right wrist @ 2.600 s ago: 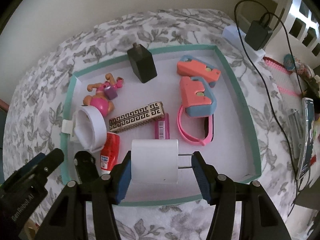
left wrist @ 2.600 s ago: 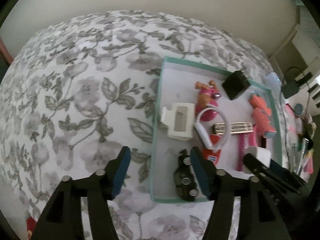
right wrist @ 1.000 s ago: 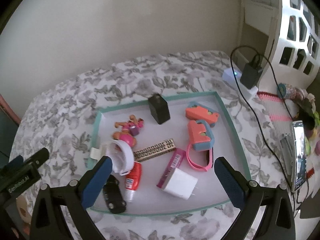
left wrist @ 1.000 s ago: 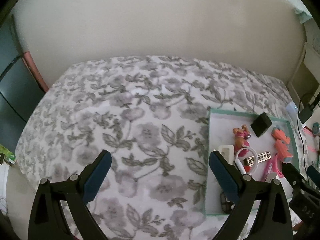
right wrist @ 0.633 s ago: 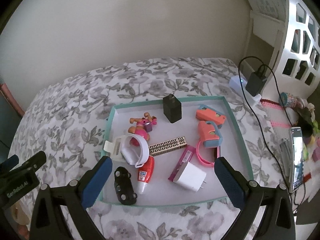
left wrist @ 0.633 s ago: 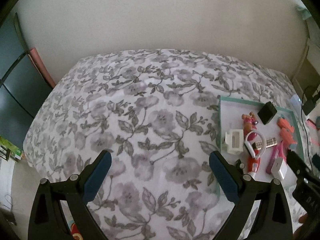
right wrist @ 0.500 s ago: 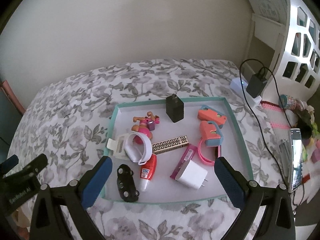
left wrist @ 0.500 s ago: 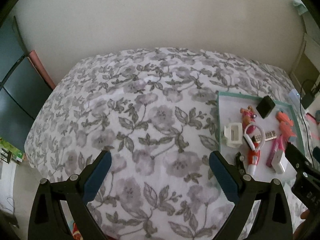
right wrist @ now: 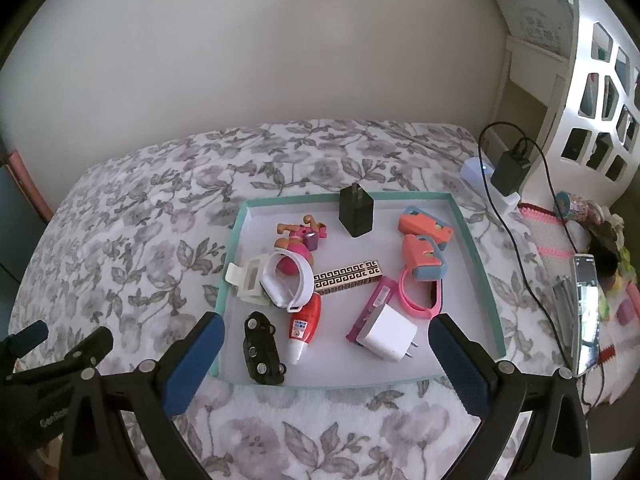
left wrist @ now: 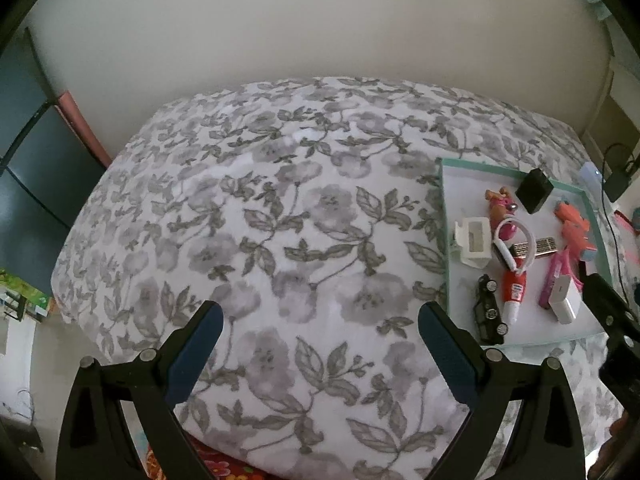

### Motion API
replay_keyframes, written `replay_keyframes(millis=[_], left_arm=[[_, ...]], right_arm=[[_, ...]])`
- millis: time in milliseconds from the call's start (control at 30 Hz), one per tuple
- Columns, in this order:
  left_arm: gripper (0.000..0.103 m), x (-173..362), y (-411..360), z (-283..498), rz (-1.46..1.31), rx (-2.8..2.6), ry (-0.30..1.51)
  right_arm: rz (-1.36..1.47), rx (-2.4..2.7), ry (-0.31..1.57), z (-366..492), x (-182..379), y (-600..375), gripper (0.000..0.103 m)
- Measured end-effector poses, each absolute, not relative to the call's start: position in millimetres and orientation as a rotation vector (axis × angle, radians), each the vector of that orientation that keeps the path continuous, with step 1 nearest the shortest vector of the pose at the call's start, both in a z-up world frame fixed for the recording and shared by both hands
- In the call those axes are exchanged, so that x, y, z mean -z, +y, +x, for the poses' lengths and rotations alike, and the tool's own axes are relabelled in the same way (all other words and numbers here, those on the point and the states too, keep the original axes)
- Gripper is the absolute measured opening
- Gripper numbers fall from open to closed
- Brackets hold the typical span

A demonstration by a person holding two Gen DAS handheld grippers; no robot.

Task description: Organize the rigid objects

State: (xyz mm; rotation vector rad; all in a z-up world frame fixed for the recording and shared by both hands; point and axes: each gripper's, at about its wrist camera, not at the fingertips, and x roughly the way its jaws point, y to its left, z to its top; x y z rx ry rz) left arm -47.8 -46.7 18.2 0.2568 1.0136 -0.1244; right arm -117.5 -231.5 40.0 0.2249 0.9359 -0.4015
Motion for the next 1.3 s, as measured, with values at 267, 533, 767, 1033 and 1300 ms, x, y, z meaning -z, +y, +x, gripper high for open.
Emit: replay_keyframes(millis=[267, 533, 767, 1033, 1300], left_arm=[[0.098, -21.0, -40.5, -48.8, 0.252, 0.111, 1.002], [0.098, -23.7, -38.8, -51.5, 0.252, 0.106, 0.988], [0.098, -26.4, -37.8, -52.0, 0.245, 0.106, 0.980], [0.098, -28.3, -36.7, -50.8, 0.239, 0.103, 0.978], [0.098, -28.7, -35.7, -50.0, 0.235, 0.102, 0.977]], right_arm=[[0.220, 0.396, 0.925, -122.8, -43.9, -224.7, 0.103], [0.207, 0.390, 0.923, -124.1, -44.9, -220.6, 0.103], [0.203, 0.389, 0.924, -124.0, -45.1, -219.3, 0.103], [0.199, 0.387, 0.925, -123.5, -45.7, -219.1, 0.103], [0.198, 0.385, 0.925, -123.3, -45.6, -219.9, 0.103]])
